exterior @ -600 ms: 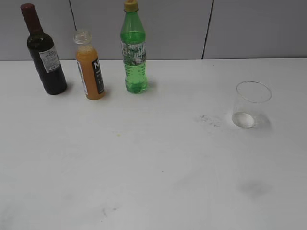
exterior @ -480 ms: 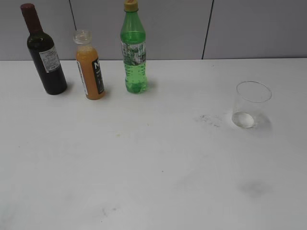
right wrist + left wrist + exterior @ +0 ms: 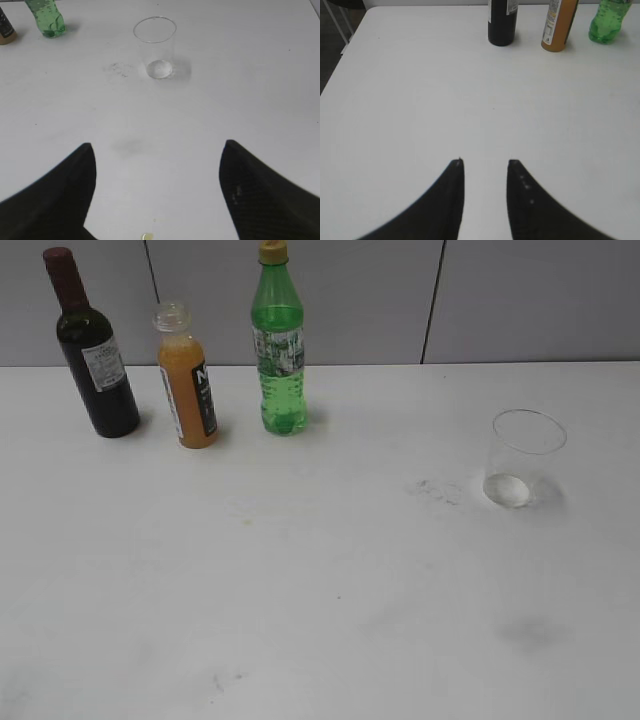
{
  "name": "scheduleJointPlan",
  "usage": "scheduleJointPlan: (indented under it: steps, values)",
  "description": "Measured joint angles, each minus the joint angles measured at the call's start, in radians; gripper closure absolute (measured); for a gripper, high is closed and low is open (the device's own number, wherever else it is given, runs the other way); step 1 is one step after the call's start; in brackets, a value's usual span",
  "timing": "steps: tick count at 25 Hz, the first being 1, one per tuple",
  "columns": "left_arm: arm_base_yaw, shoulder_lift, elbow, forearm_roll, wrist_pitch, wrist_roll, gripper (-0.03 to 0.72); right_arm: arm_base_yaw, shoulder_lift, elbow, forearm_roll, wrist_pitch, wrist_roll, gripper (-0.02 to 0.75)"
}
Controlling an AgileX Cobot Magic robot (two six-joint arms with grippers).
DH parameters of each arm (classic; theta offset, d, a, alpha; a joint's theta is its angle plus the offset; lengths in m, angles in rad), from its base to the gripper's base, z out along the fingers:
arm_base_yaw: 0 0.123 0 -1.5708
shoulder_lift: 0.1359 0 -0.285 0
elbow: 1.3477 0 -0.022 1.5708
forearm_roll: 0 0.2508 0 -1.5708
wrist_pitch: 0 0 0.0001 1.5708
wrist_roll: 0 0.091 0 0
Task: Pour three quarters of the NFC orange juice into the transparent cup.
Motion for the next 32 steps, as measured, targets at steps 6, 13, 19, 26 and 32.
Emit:
scheduleJointPlan:
  steps: [6,13,19,26,32]
  values:
    - [0.0,0.0,0.0,0.0,0.0,0.0,0.45,0.0,0.0,0.0,0.0,0.0,0.0,0.149]
    - [0.0,0.0,0.0,0.0,0.0,0.0,0.45,0.0,0.0,0.0,0.001,0.0,0.0,0.149]
    - [0.0,0.0,0.0,0.0,0.0,0.0,0.45,0.0,0.0,0.0,0.006,0.0,0.0,0.149]
    - [0.0,0.0,0.0,0.0,0.0,0.0,0.45,0.0,0.0,-0.003,0.023,-0.006,0.0,0.149]
    - [0.0,0.0,0.0,0.0,0.0,0.0,0.45,0.0,0.01,-0.008,0.038,-0.199,0.0,0.149]
